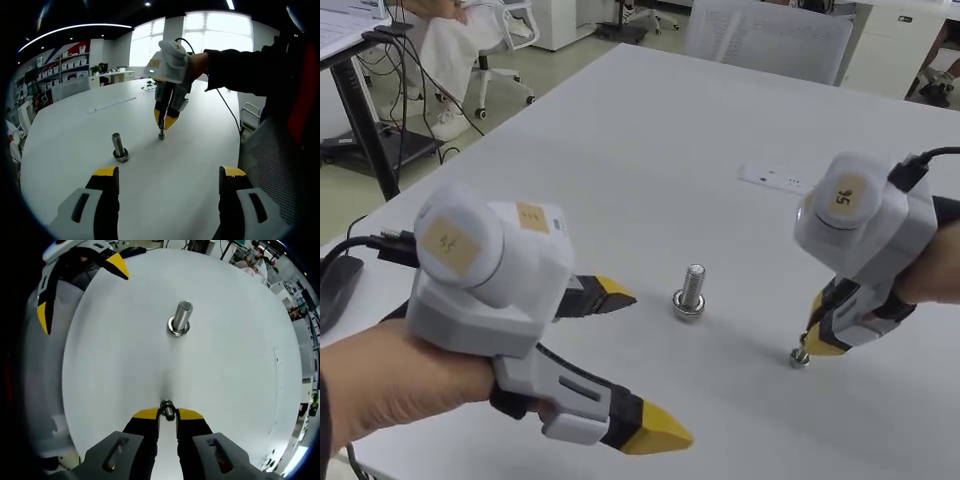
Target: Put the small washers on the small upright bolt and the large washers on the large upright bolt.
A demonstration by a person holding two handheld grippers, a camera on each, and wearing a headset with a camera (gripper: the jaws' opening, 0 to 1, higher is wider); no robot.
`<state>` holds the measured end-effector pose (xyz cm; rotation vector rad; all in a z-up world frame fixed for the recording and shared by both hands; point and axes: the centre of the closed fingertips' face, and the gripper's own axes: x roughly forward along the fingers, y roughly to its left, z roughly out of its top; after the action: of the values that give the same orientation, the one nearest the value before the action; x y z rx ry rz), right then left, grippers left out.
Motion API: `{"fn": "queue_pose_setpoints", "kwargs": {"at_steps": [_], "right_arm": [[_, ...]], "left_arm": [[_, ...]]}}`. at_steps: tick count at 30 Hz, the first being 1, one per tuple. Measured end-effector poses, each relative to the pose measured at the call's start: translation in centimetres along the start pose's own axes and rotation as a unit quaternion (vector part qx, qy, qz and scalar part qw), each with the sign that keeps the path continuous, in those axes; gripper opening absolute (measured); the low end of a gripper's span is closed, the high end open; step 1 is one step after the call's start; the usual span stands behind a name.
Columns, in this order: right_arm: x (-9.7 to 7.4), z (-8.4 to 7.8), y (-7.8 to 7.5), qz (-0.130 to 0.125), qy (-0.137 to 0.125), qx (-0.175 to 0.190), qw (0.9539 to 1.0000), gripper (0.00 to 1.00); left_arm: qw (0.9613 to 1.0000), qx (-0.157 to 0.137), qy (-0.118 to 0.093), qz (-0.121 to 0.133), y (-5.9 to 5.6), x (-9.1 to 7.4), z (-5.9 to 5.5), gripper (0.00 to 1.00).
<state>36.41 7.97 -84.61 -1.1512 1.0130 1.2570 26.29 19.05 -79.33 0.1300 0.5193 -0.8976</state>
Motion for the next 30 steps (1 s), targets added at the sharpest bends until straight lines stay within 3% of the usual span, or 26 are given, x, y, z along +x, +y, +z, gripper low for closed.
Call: {"fn": "queue_pose_setpoints", "kwargs": {"at_steps": [11,30], "right_arm": [[1.7,-0.4,-0.1,0.011,0.002,0.008,0.9999,0.14],[2.2,-0.3,-0.1,0.01,-0.008,0.013,0.9998,0.14]], "left_arm": [[1.0,-0.001,0.004,-0.002,0.0,0.1,-0.2,0.82],[0.9999,-0.004,0.01,-0.005,0.0,0.3,-0.6,0.82]]}}
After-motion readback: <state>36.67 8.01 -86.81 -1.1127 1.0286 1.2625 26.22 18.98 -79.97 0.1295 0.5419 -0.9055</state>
